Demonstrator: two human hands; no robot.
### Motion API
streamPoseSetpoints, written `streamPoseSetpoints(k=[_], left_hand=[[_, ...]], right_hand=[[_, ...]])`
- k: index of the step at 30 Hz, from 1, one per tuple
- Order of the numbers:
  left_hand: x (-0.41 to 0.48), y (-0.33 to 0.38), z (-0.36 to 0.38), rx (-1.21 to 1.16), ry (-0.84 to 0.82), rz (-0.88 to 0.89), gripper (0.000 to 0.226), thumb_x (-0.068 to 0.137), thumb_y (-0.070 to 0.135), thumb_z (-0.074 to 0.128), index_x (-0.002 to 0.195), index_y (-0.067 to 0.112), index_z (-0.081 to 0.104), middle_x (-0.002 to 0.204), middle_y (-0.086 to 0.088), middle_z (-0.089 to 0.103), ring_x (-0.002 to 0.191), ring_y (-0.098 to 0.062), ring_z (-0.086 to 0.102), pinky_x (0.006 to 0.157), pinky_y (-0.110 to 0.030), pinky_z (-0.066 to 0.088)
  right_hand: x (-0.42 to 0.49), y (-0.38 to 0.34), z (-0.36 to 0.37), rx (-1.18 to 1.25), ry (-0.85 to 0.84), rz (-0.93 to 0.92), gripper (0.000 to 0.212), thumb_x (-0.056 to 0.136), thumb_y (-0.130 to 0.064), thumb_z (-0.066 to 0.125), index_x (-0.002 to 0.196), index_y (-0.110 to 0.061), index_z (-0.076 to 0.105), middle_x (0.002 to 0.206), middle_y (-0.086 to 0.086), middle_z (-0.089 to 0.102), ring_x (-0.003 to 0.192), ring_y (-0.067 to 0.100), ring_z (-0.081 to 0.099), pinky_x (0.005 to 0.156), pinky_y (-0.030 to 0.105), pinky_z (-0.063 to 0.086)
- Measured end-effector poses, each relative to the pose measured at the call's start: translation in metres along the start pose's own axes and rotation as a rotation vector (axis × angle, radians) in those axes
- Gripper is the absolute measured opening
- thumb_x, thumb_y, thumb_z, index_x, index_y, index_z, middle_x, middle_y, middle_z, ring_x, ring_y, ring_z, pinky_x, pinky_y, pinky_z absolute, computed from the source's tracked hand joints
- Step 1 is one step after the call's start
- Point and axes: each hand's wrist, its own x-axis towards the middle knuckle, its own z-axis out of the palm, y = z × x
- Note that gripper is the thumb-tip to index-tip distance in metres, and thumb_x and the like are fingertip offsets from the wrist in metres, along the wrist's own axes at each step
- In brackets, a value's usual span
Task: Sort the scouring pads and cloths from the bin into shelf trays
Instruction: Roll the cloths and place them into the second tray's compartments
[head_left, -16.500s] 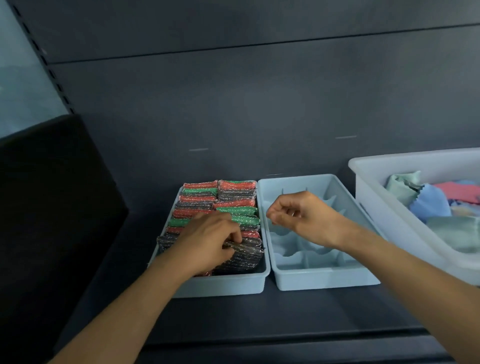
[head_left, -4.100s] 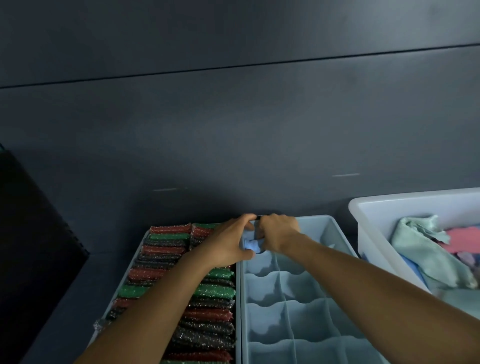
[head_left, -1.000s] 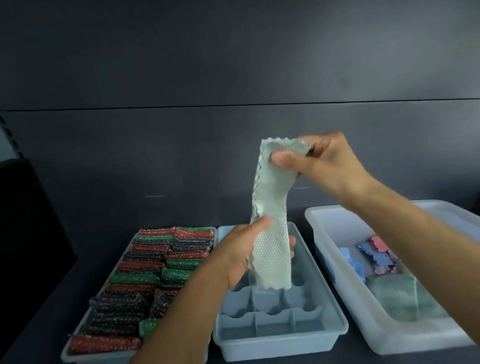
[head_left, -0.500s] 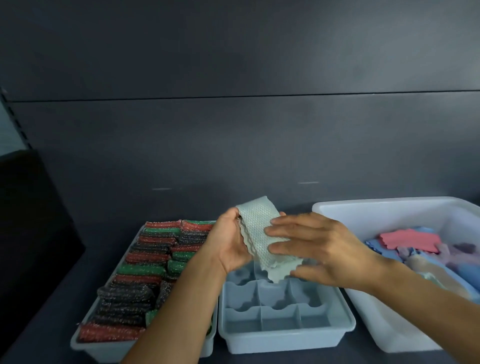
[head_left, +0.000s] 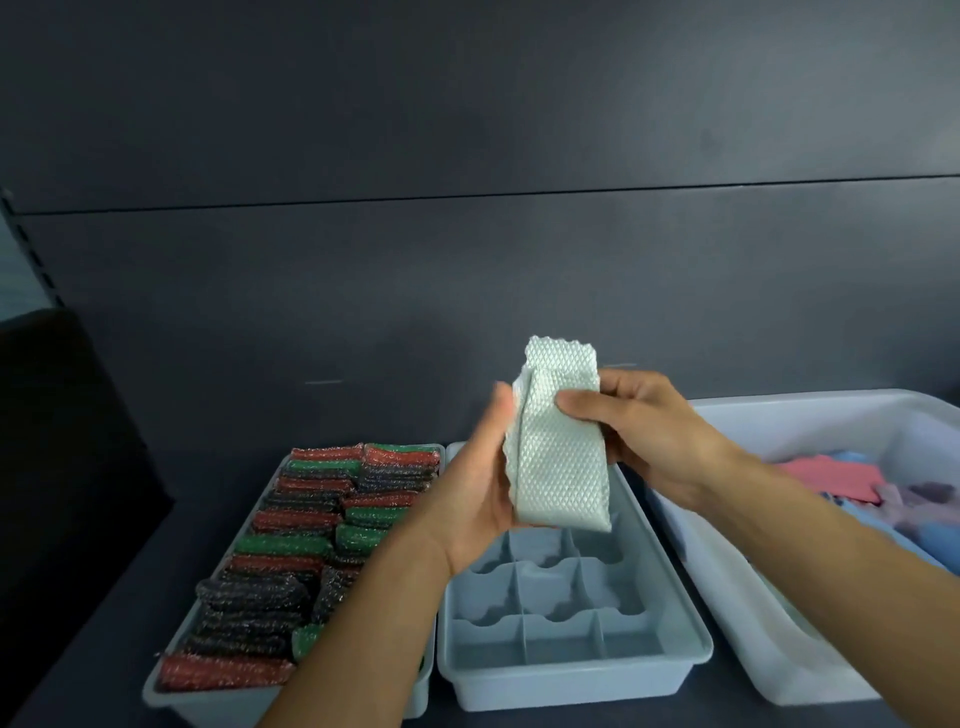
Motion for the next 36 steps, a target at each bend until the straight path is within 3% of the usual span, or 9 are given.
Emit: streamPoseSetpoints(k=[3, 6, 9, 13, 20, 24, 27, 31, 36], left_hand=[[-0.004, 0.003, 0.01, 0.15, 0.155, 0.129, 0.039, 0.087, 0.037, 0.069, 0.115, 0.01, 0.067, 0.108, -0.011, 0.074, 0.101, -0.028, 0.071, 0.086, -0.043, 0.057], [-0.006, 0.001, 0.012, 0.17, 0.298, 0.287, 0.021, 0.091, 0.019, 0.067, 0.109, 0.007, 0.067, 0.099, -0.014, 0.075, 0.09, -0.032, 0.073, 0.074, -0.04, 0.06], [-0.007, 0.002, 0.01, 0.206, 0.329, 0.381, 0.015, 0.092, 0.015, 0.065, 0.106, 0.011, 0.066, 0.096, -0.013, 0.074, 0.086, -0.028, 0.072, 0.07, -0.041, 0.06], [-0.01, 0.005, 0.006, 0.099, 0.206, 0.35, 0.035, 0.094, -0.003, 0.048, 0.078, 0.018, 0.072, 0.081, -0.005, 0.071, 0.073, -0.015, 0.066, 0.057, -0.025, 0.052], [-0.013, 0.007, -0.003, 0.128, 0.062, 0.053, 0.039, 0.091, 0.04, 0.053, 0.108, 0.008, 0.068, 0.092, -0.01, 0.071, 0.075, -0.019, 0.069, 0.057, -0.031, 0.057], [-0.016, 0.005, -0.009, 0.196, 0.138, 0.148, 0.021, 0.088, 0.009, 0.066, 0.108, 0.004, 0.067, 0.092, -0.011, 0.075, 0.073, -0.02, 0.071, 0.056, -0.023, 0.057], [-0.014, 0.002, -0.012, 0.366, 0.225, 0.279, 0.019, 0.089, 0.005, 0.066, 0.108, 0.009, 0.067, 0.093, -0.009, 0.076, 0.074, -0.022, 0.073, 0.055, -0.025, 0.057], [-0.011, -0.002, -0.012, 0.41, 0.21, 0.335, 0.015, 0.092, 0.008, 0.065, 0.107, 0.01, 0.065, 0.079, -0.012, 0.072, 0.053, -0.02, 0.064, 0.047, -0.026, 0.053], [0.006, 0.005, -0.024, 0.058, 0.086, 0.234, 0.025, 0.094, -0.005, 0.049, 0.096, 0.01, 0.068, 0.07, -0.013, 0.063, 0.052, -0.016, 0.062, 0.05, -0.026, 0.055]], right_hand=[[-0.002, 0.006, 0.006, 0.034, -0.017, -0.011, 0.03, 0.088, -0.023, 0.065, 0.098, 0.005, 0.066, 0.079, 0.014, 0.065, 0.067, 0.025, 0.058, 0.052, 0.027, 0.046], [-0.007, 0.016, 0.008, -0.007, -0.085, -0.012, 0.048, 0.083, -0.039, 0.065, 0.101, 0.005, 0.063, 0.076, 0.013, 0.059, 0.062, 0.021, 0.049, 0.046, 0.026, 0.036], [-0.011, 0.022, 0.013, 0.054, -0.088, -0.07, 0.016, 0.09, -0.013, 0.063, 0.101, -0.002, 0.067, 0.076, 0.016, 0.059, 0.061, 0.026, 0.048, 0.047, 0.03, 0.036], [-0.011, 0.023, 0.017, 0.21, -0.034, -0.143, 0.028, 0.087, 0.005, 0.056, 0.079, -0.013, 0.076, 0.076, 0.015, 0.067, 0.063, 0.028, 0.045, 0.052, 0.031, 0.039], [-0.011, 0.034, 0.014, -0.357, 0.036, -0.457, 0.055, 0.079, 0.015, 0.04, 0.075, -0.027, 0.076, 0.076, 0.001, 0.063, 0.06, 0.014, 0.05, 0.059, 0.02, 0.038], [-0.008, 0.04, 0.007, -0.108, 0.044, -0.318, 0.044, 0.09, 0.0, 0.046, 0.094, -0.03, 0.077, 0.08, 0.007, 0.066, 0.069, 0.016, 0.054, 0.066, 0.031, 0.043], [-0.005, 0.04, 0.003, 0.029, -0.061, -0.079, 0.031, 0.088, -0.045, 0.054, 0.116, -0.037, 0.064, 0.086, 0.0, 0.069, 0.075, 0.018, 0.063, 0.066, 0.035, 0.05], [-0.003, 0.042, 0.01, 0.068, -0.147, -0.045, 0.014, 0.089, -0.011, 0.064, 0.102, -0.012, 0.068, 0.067, 0.013, 0.061, 0.053, 0.023, 0.052, 0.048, 0.028, 0.044], [0.015, 0.042, 0.01, 0.424, -0.186, 0.03, 0.026, 0.081, -0.001, 0.056, 0.09, -0.014, 0.076, 0.069, 0.011, 0.056, 0.051, 0.016, 0.046, 0.048, 0.023, 0.041]])
